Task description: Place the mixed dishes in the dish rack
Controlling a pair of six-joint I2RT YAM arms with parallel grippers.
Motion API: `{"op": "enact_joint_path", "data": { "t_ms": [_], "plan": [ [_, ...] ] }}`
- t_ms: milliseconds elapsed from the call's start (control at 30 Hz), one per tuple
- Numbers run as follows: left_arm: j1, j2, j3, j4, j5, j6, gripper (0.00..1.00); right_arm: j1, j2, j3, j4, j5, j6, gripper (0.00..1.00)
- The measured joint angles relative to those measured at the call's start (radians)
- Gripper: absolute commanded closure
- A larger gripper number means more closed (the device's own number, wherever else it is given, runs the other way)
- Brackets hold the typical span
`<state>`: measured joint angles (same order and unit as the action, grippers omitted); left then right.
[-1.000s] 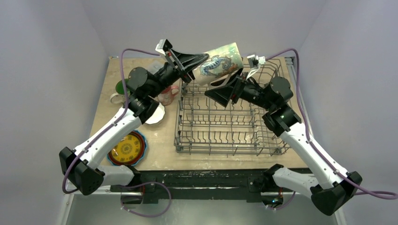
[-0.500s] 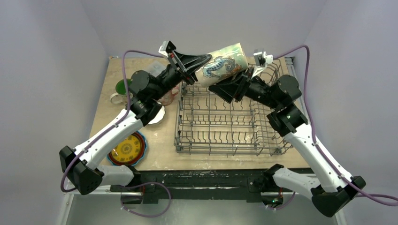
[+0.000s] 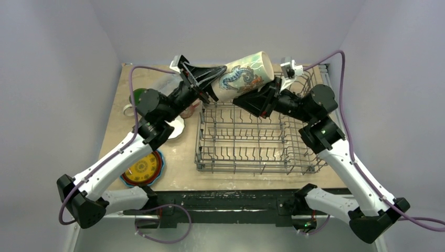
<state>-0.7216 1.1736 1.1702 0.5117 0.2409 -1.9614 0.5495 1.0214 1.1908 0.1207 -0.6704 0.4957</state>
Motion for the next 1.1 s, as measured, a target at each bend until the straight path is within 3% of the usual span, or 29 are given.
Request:
{"op": "enact_joint_path", "data": {
  "t_ms": [200,333,467,733,900,1100],
  "plan": [
    [0.022,-0.084,-0.041,-0.150,-0.010,0.100,0.22,-0.001,0.008,0.000,-0.069,0.027,-0.047,1.00],
    [0.067,-0.168,-0.043,-0.356,-0.002,0.193,0.19,-0.003,0.008,0.000,-0.119,0.086,-0.090,1.00],
    [0.129,-0.255,0.019,-0.700,-0.015,0.341,0.16,-0.005,0.009,0.007,-0.188,0.153,-0.146,1.00],
    [0.172,-0.341,0.200,-1.287,-0.168,0.614,0.12,-0.006,0.108,0.052,-0.270,0.251,-0.243,1.00],
    [0.172,-0.346,0.226,-1.496,-0.274,0.713,0.06,-0.007,0.268,0.145,-0.353,0.286,-0.336,1.00],
    [0.176,-0.386,0.217,-1.553,-0.328,0.911,0.00,-0.008,0.415,0.194,-0.408,0.296,-0.461,1.00]
  ]
}}
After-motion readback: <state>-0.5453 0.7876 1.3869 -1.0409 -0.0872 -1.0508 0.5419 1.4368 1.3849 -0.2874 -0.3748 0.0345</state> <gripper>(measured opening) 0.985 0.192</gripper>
